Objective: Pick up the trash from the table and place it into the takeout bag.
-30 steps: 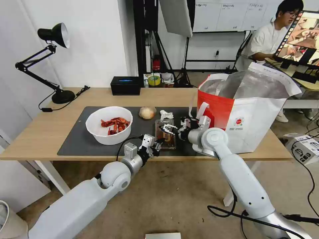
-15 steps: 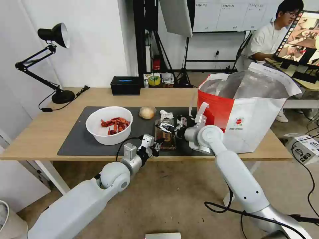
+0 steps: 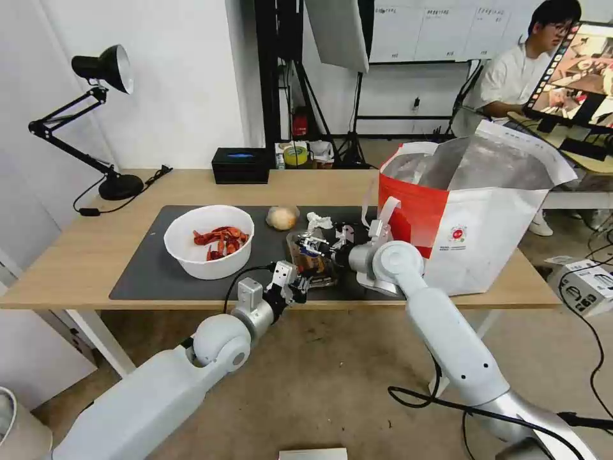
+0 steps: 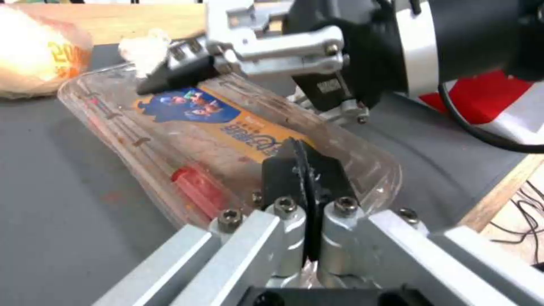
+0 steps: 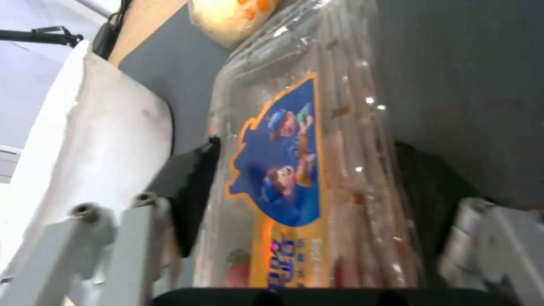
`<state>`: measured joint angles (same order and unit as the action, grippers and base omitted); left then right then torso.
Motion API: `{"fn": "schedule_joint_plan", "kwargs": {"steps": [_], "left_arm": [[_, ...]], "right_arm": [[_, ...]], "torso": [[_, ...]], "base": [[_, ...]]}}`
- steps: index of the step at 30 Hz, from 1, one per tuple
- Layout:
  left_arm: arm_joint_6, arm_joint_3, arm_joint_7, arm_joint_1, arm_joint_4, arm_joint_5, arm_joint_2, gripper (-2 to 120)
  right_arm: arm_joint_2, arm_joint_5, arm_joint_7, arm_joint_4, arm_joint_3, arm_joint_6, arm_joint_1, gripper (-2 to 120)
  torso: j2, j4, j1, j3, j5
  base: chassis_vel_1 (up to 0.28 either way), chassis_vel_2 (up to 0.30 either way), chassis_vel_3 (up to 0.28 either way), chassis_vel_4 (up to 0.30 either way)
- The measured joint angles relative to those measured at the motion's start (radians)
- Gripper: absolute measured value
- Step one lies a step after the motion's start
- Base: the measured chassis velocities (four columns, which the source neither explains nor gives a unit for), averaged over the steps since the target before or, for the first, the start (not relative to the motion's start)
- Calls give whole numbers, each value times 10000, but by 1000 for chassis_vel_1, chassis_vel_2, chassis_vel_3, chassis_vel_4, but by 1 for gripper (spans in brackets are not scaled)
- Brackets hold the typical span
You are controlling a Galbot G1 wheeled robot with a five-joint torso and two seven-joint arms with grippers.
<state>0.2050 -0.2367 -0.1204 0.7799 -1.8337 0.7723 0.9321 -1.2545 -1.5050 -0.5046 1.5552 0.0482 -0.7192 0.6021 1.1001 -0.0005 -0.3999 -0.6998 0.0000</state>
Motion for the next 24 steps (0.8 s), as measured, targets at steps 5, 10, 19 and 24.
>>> {"fn": "schedule_joint_plan", "kwargs": {"steps": [5,10,19,24], "left_arm": [[-15,17,1,-9,0,0,1,0],[-32,56,1,-14,-13,5,-75,0],[-80,186,11,62,-130,26,-215,0],[-94,308,12,205,-244,28,-314,0]], "right_arm": [[150,-6,47,108,-10,0,127,50],[277,-43,62,233,-17,-9,230,32],[360,-69,46,366,-3,-13,262,0],[370,-69,33,381,16,-13,281,0]], "torso": [[-1,6,-1,-3,2],[-1,7,-1,-3,3],[-1,7,-1,-2,1],[-1,7,-1,-2,1]], "base": [[0,0,0,0],[0,0,0,0],[0,0,0,0],[0,0,0,0]]}}
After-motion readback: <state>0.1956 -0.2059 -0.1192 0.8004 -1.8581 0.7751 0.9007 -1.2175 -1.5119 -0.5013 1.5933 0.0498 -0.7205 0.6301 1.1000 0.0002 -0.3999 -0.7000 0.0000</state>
